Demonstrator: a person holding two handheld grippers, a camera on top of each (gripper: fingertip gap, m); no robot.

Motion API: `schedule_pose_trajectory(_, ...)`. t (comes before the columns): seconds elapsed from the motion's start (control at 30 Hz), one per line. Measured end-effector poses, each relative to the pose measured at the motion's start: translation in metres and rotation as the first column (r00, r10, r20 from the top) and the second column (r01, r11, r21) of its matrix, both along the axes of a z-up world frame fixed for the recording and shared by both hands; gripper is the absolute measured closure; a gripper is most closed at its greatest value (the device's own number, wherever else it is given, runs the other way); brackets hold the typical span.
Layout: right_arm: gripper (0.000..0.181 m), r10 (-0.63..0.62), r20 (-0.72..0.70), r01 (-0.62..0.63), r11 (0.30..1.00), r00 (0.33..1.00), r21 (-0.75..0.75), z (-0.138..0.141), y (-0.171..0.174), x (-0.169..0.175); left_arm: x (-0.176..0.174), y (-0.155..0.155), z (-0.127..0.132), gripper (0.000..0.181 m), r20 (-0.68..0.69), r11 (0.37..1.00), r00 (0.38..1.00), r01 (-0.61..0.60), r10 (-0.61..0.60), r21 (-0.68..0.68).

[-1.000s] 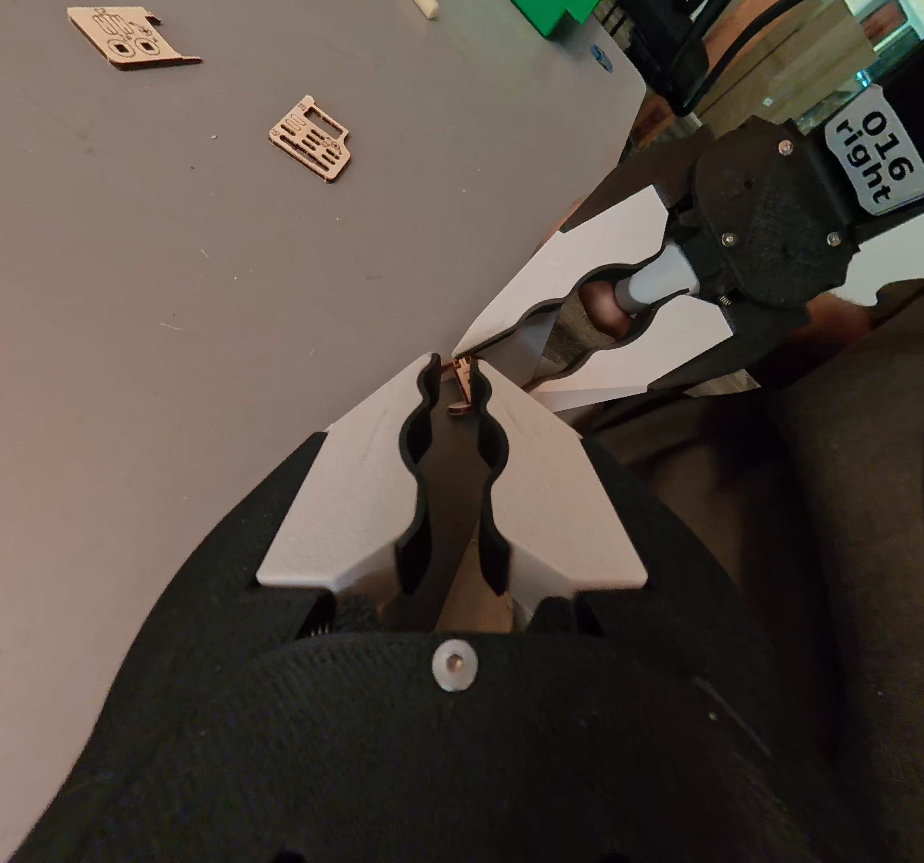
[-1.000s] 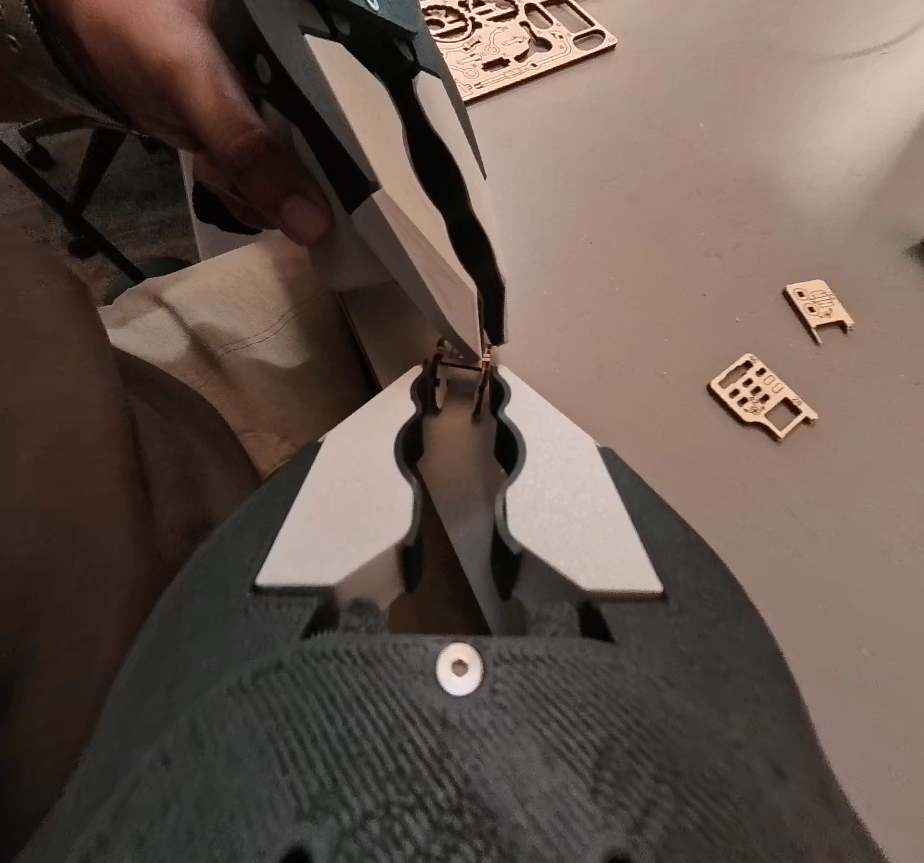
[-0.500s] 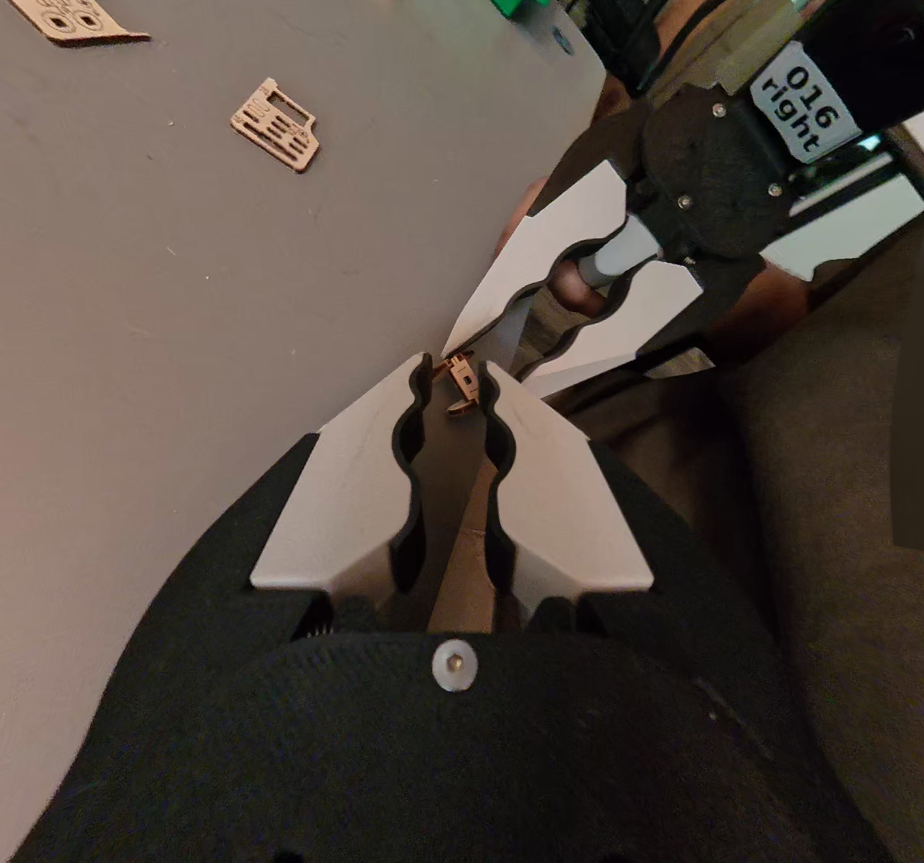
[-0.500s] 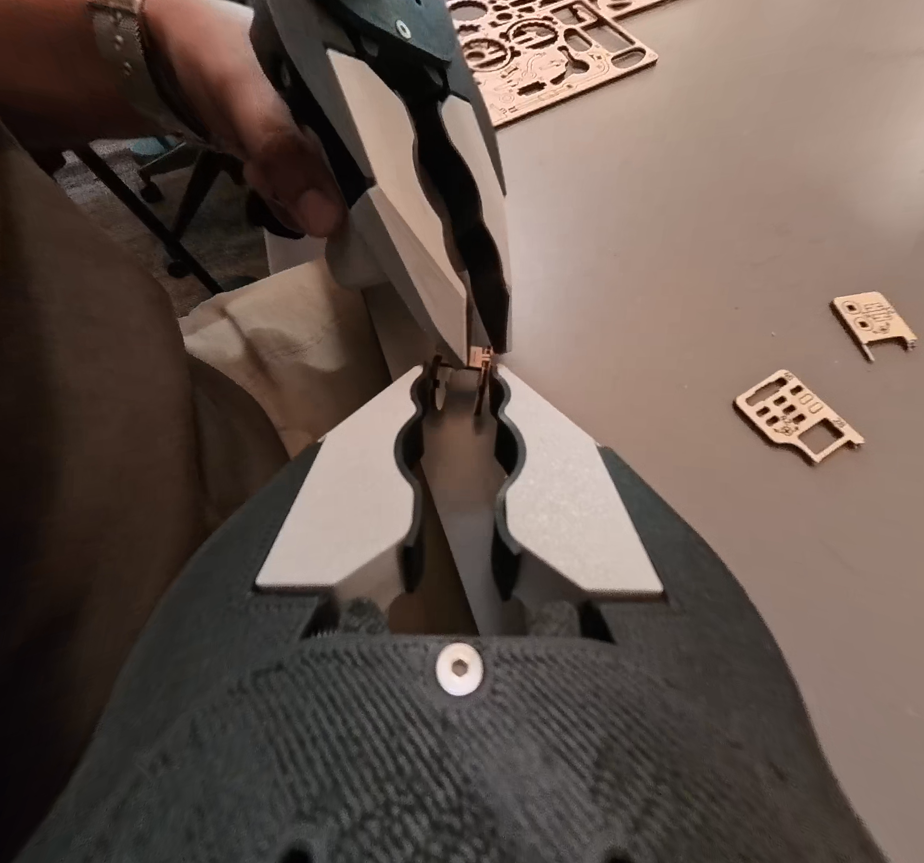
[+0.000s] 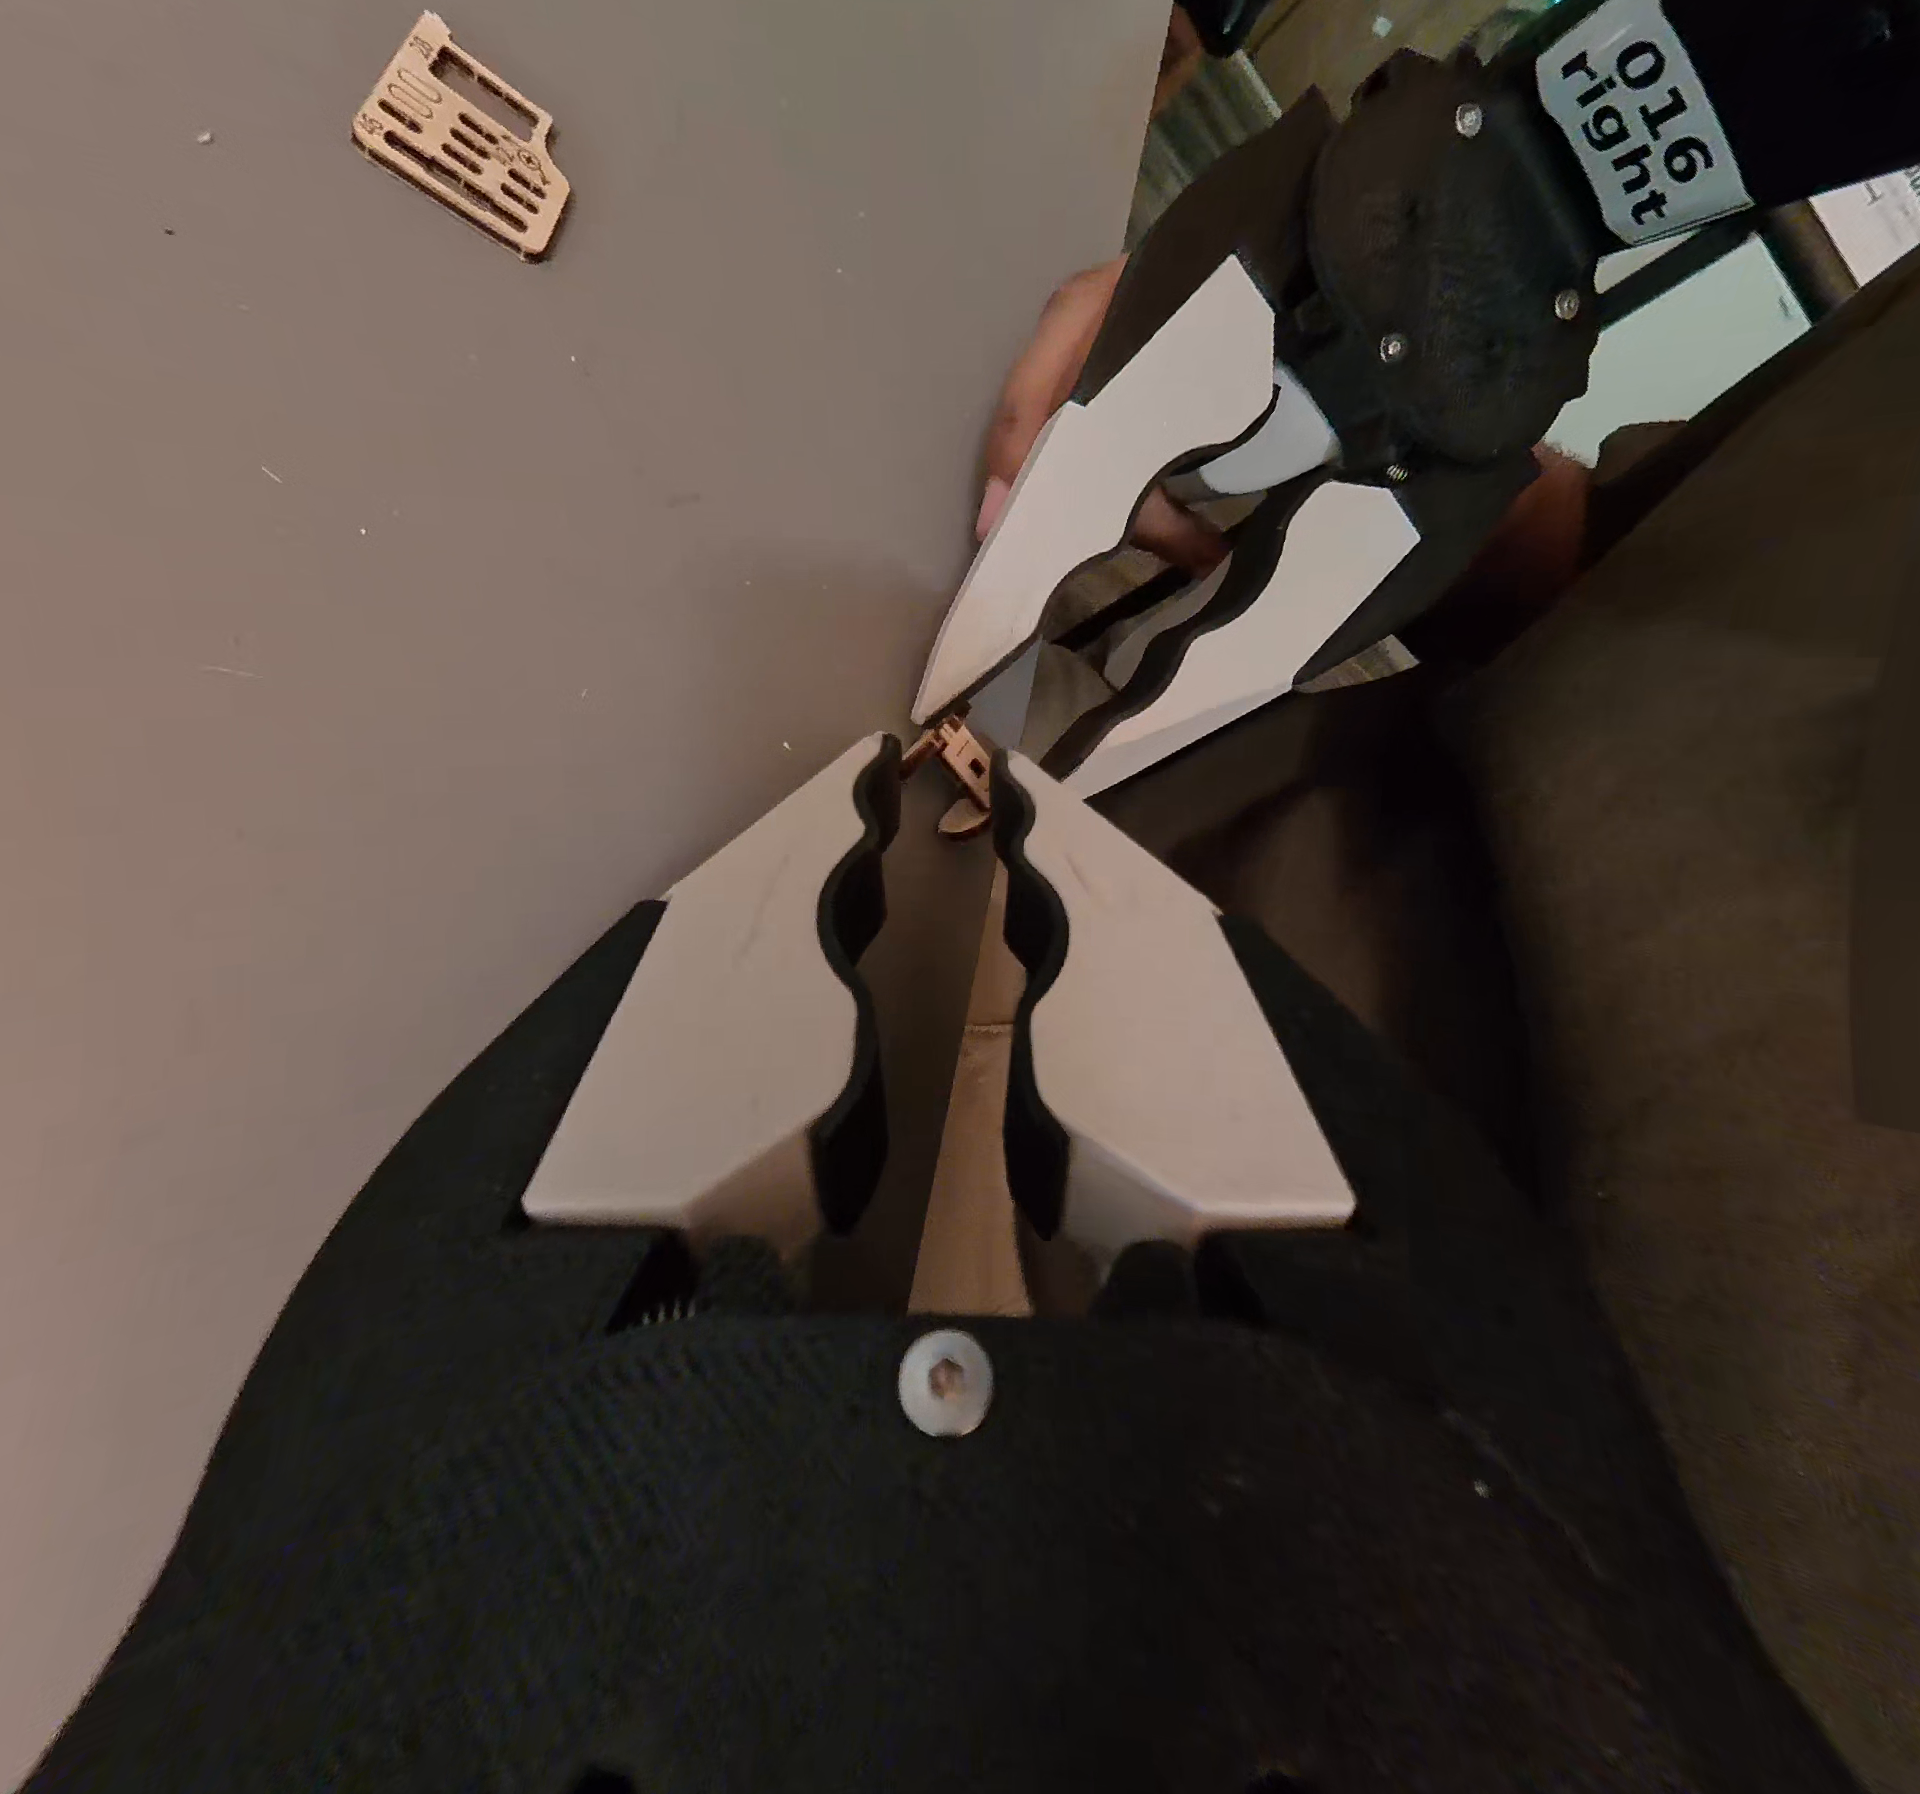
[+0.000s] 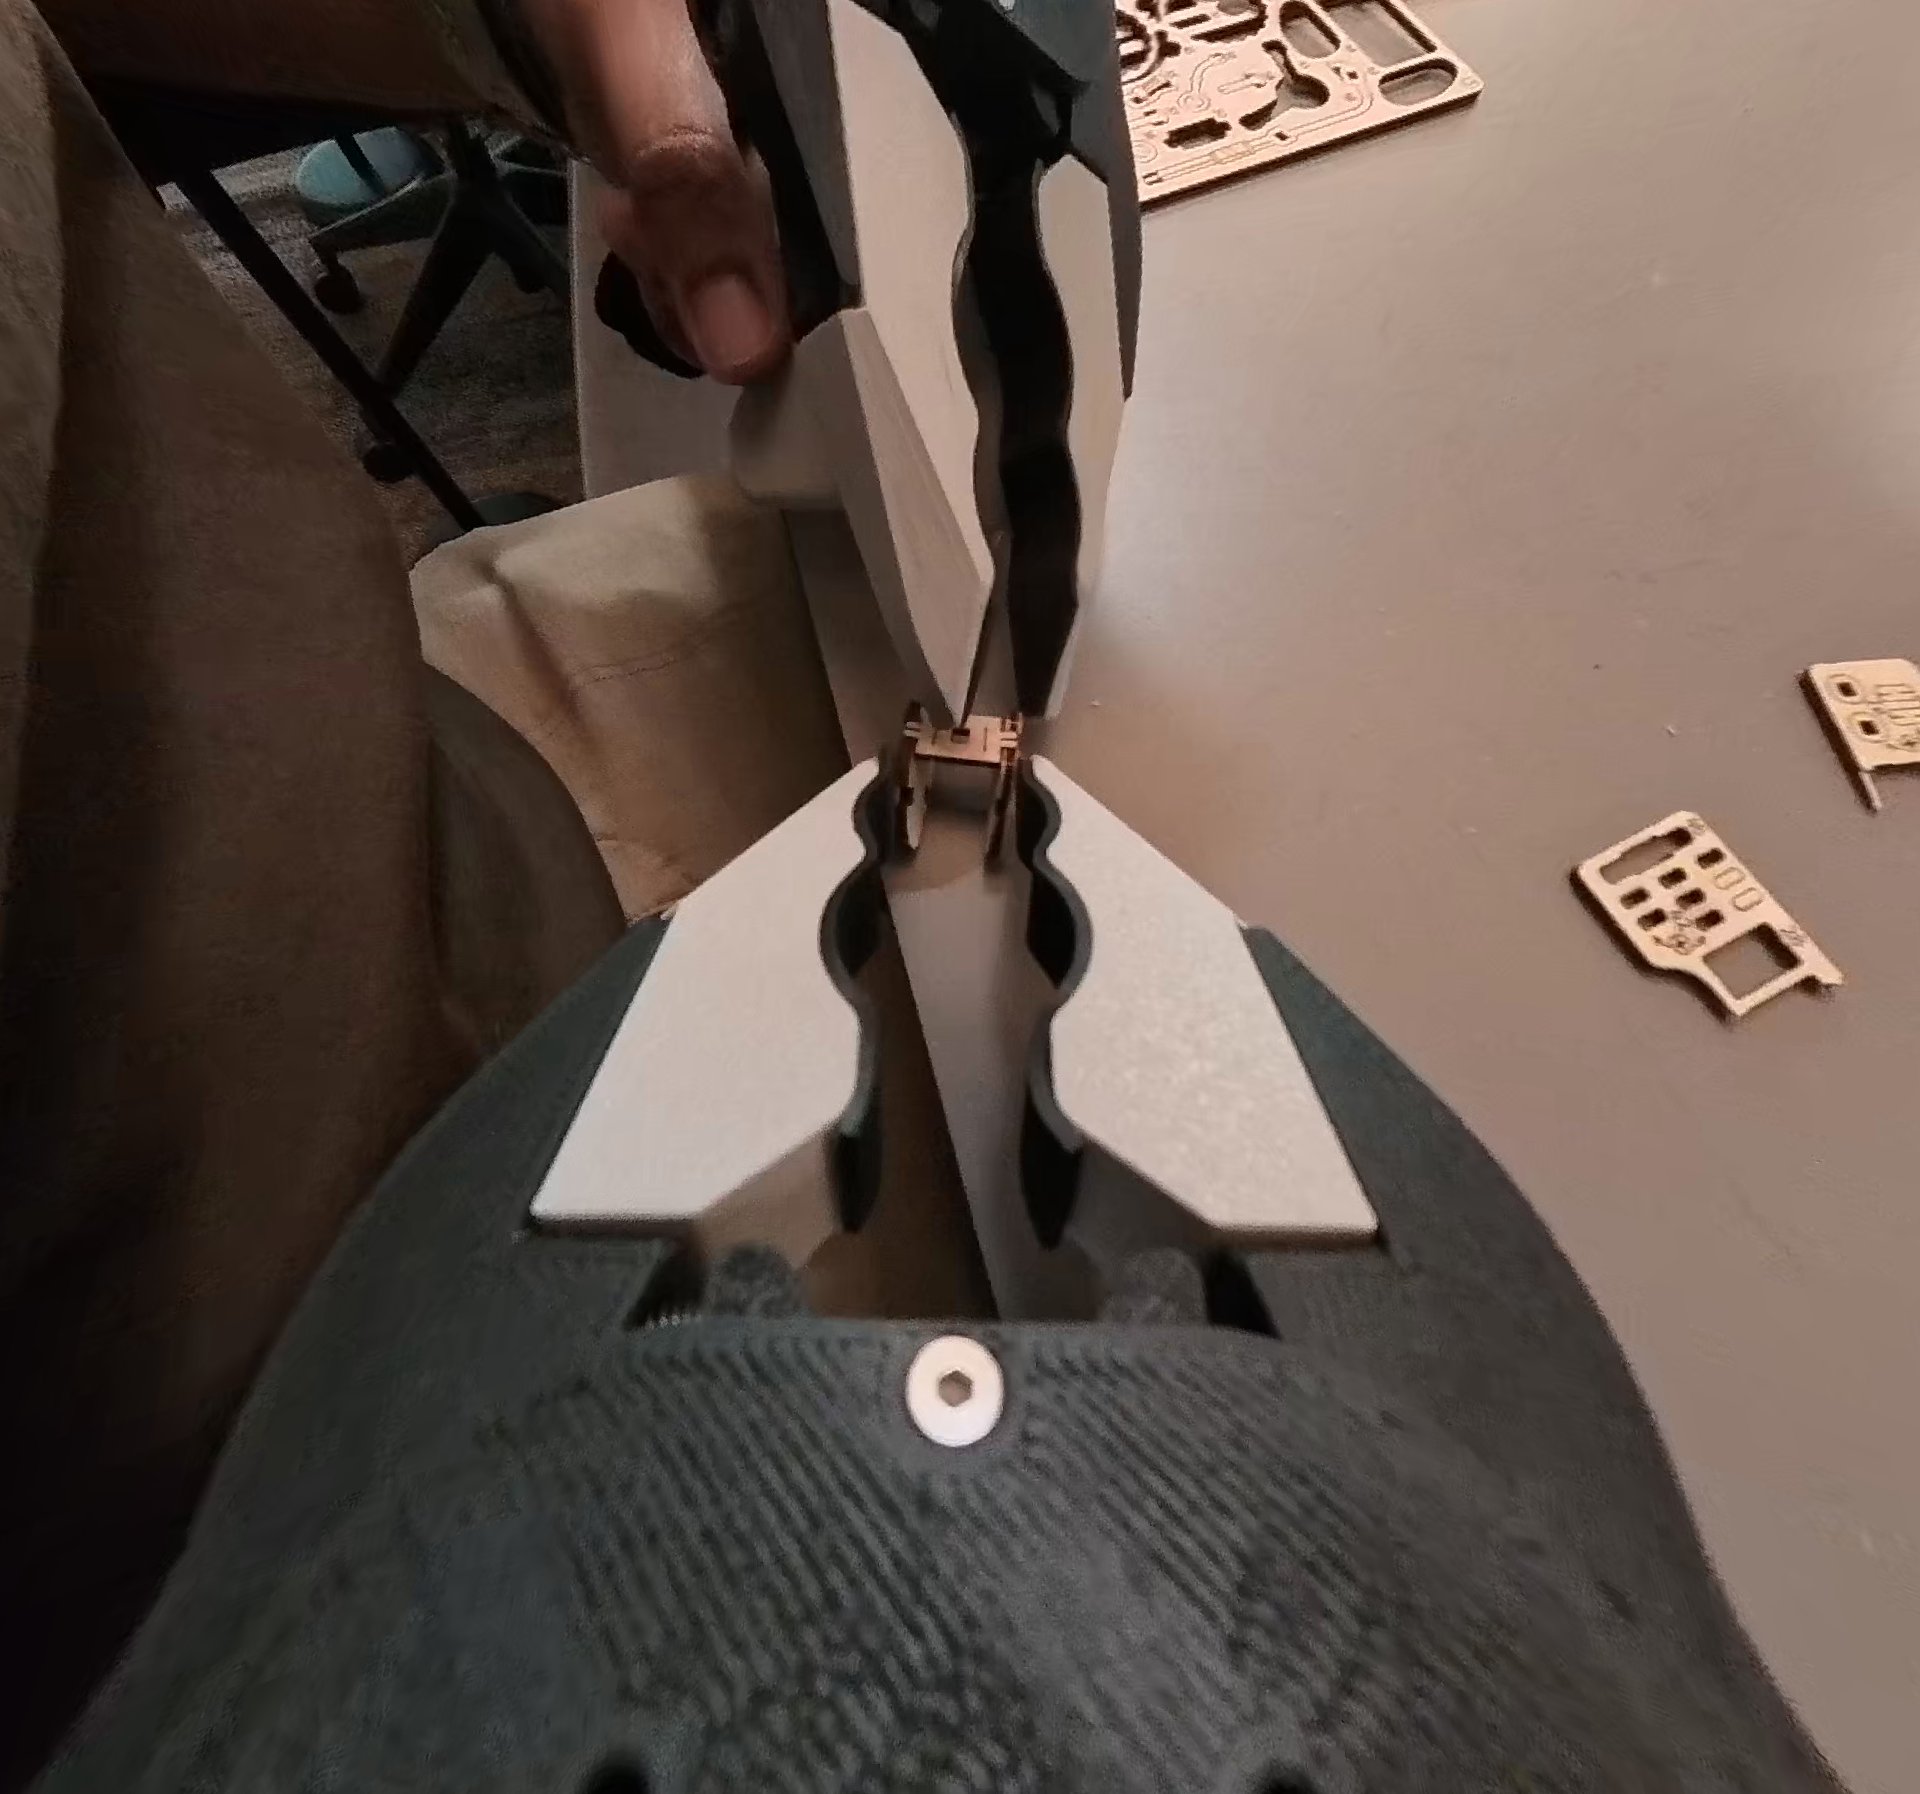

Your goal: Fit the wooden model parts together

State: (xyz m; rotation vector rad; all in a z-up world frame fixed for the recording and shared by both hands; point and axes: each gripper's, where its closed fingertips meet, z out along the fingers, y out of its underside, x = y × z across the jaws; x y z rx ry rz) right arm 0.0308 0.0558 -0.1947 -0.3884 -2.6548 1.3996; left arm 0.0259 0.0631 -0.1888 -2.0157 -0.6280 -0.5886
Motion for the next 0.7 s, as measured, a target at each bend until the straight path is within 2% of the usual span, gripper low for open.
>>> schedule_pose_trajectory(0.13, 0.160, 0.009, -0.004, -0.009, 1.000, 1.000, 0.004, -0.0002, -0.0002, 0.0004, 0.0001, 0.0003, -0.0021, 0.167, -0.048, 1.000, 0.999, 0.000, -0.001, -0.020)
schedule_pose_trajectory(0.7, 0.159, 0.012, -0.008, -0.012, 1.000, 1.000, 0.008, -0.0008, -0.0003, 0.0009, 0.0016, 0.0010, -0.0031, 0.169, -0.057, 1.000, 0.998, 0.003, -0.004, -0.024)
